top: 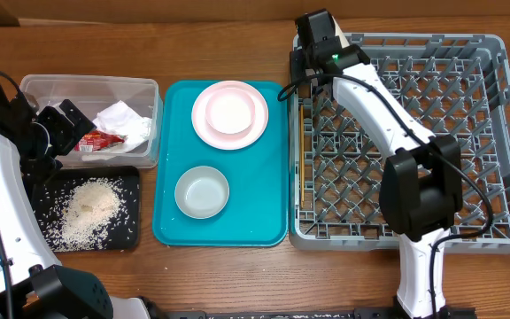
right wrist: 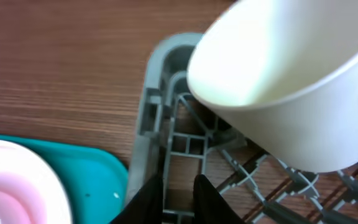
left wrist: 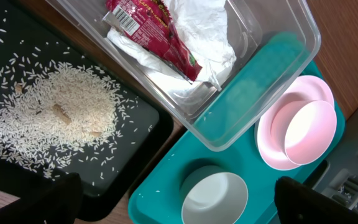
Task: Sort waste into correct bins and load items into the dishwasher
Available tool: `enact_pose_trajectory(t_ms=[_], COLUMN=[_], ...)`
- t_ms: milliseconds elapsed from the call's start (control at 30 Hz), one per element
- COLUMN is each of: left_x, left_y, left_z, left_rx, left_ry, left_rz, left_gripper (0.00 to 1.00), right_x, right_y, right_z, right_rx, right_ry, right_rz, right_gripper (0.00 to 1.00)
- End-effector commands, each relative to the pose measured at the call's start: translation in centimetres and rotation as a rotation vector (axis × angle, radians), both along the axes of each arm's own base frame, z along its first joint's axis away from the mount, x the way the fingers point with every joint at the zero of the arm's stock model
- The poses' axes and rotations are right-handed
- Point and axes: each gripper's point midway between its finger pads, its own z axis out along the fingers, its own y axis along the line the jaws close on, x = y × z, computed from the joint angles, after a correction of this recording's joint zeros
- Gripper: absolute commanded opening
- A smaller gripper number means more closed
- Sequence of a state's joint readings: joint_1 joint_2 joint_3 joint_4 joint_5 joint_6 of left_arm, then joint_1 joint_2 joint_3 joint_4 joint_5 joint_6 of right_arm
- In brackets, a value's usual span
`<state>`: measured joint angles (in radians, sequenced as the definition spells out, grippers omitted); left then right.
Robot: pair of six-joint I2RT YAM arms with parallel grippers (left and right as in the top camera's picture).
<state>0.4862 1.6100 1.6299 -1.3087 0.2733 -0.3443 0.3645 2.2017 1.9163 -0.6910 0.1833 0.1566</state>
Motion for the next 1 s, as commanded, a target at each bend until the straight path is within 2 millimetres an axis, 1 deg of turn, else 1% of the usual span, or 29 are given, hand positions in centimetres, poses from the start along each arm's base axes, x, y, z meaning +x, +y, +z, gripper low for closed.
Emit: enact_pose_trajectory(t_ms=[0,33,100,133,200,300,367,400,500,533,600,800,967], left_x=[0.2,0.2,0.2,0.2,0.2,0.2,0.2,0.2,0.2,0.2,0.2,0.2,0.2], left_y=[0.3,0.3,0.3,0.3,0.3,0.3,0.3,0.3,0.3,0.3,0.3,0.3,0.3], left_z=[0.9,0.9,0.9,0.9,0.9,0.9,0.9,0.9,0.9,0.9,0.9,0.9,0.9], left_rx=[0.014,0.014,0.014,0.014,0.014,0.014,0.014,0.014,0.014,0.014,0.014,0.014,0.014], left_ry=[-0.025,-0.026,-0.025,-0.025,-0.026,-0.026,-0.025,-0.025,-0.025,-0.026,-0.025,-0.025,-0.025], left_rz=[0.014,0.014,0.014,0.014,0.014,0.014,0.014,0.014,0.014,0.014,0.014,0.014,0.014], left_gripper=[1.0,1.0,1.0,1.0,1.0,1.0,1.0,1.0,1.0,1.0,1.0,1.0,1.0], right_x=[-0.2,0.0,0.6,0.8,1.5,2.7,3.5,3.8,4.7,4.9,4.8,4.0,2.7], right_y=[2.0,2.3,2.6,2.7,2.9,3.0,2.8,2.7,1.8,1.0,0.4,-1.3,-1.7], right_z=[9.1,10.1,11.1,11.3,10.9,9.5,8.3,7.6,5.7,5.0,4.7,3.8,3.6], right_rx=[0.098,0.111,0.126,0.131,0.136,0.136,0.121,0.111,0.06,0.023,-0.004,-0.086,-0.119], right_ry=[-0.183,-0.215,-0.259,-0.271,-0.287,-0.299,-0.303,-0.303,-0.304,-0.304,-0.297,-0.257,-0.204], right_rz=[0.043,0.047,0.047,0.047,0.045,0.037,0.019,0.009,-0.04,-0.075,-0.096,-0.148,-0.142], right_gripper=[0.19,0.19,0.2,0.2,0.2,0.2,0.2,0.22,0.25,0.27,0.29,0.28,0.28])
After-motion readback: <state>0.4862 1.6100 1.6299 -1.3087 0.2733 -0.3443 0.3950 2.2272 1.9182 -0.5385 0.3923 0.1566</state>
